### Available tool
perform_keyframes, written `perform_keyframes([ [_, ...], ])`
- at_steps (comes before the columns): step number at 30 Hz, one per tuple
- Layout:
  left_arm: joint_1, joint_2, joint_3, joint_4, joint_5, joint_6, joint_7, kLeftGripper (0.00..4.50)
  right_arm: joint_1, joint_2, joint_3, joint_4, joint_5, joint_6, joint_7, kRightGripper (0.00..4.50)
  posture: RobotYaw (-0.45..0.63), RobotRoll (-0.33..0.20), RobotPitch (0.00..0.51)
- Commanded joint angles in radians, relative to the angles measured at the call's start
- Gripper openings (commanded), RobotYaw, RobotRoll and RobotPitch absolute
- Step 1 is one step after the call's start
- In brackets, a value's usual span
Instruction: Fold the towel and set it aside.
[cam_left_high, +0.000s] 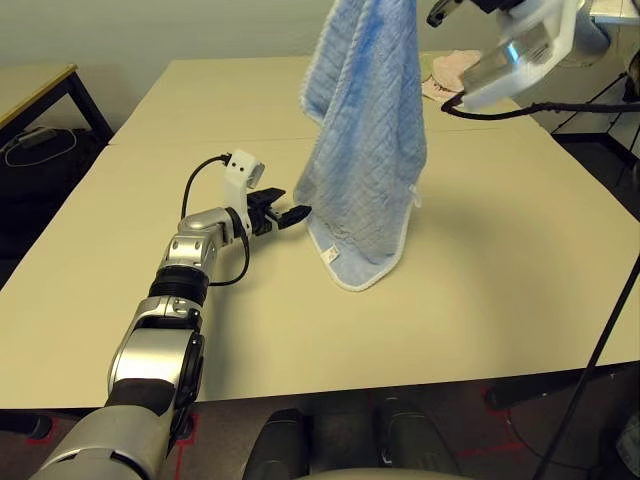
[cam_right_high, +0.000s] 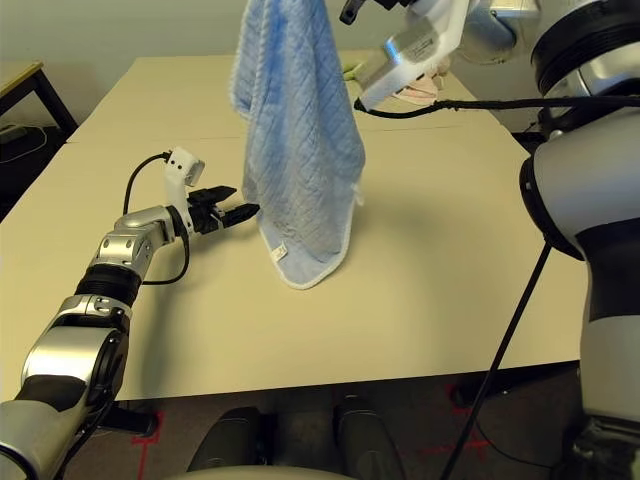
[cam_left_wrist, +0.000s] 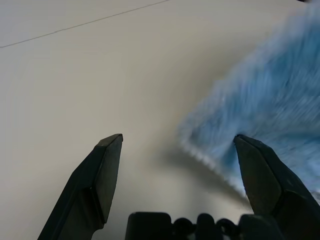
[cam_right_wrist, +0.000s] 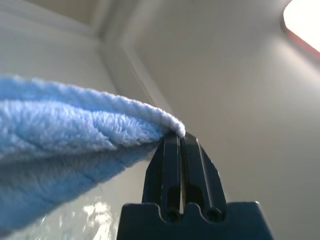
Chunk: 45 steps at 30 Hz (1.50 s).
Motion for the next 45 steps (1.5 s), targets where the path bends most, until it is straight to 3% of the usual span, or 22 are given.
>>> perform_keyframes([
  [1, 0.002, -0.001, -0.001, -0.005, 0.000, 0.011, -0.009, 4.50, 0.035, 0.012, -0.121, 0.014, 0.190, 0.006, 0.272, 0.04, 0.08, 0.000, 0.000],
  [7, -0.006, -0.007, -0.002, 0.003, 0.000, 0.014, -0.010, 4.50, 0.093, 0.038, -0.237, -0.019, 0.378, 0.026, 0.608, 0.04, 0.08, 0.000, 0.000],
  [15, -0.003, -0.018, 0.000, 0.002, 0.000, 0.016, -0.005, 4.50, 0.086, 0.052, -0.203, -0.075, 0.310, -0.030, 0.681, 0.04, 0.08, 0.000, 0.004],
  [20, 0.004, -0.021, 0.000, -0.006, 0.000, 0.020, -0.005, 4.50, 0.073, 0.040, -0.142, -0.135, 0.136, -0.093, 0.578, 0.04, 0.08, 0.000, 0.007],
  [24, 0.005, -0.019, -0.001, -0.006, 0.001, 0.023, -0.006, 4.50, 0.055, -0.012, -0.031, -0.182, -0.115, -0.009, 0.339, 0.04, 0.08, 0.000, 0.009],
  [28, 0.018, 0.001, -0.018, -0.043, -0.016, 0.107, -0.078, 4.50, 0.028, -0.041, 0.057, -0.144, -0.249, 0.089, 0.124, 0.04, 0.08, 0.000, 0.007],
  [35, 0.134, 0.091, -0.057, -0.264, -0.061, 0.336, -0.216, 4.50, -0.013, -0.036, 0.180, -0.107, -0.376, 0.141, -0.112, 0.04, 0.10, 0.000, 0.010],
  [45, 0.101, 0.018, -0.029, -0.222, -0.057, 0.266, -0.103, 4.50, -0.103, -0.025, 0.268, -0.056, -0.436, 0.221, -0.280, 0.04, 0.11, 0.000, 0.000],
])
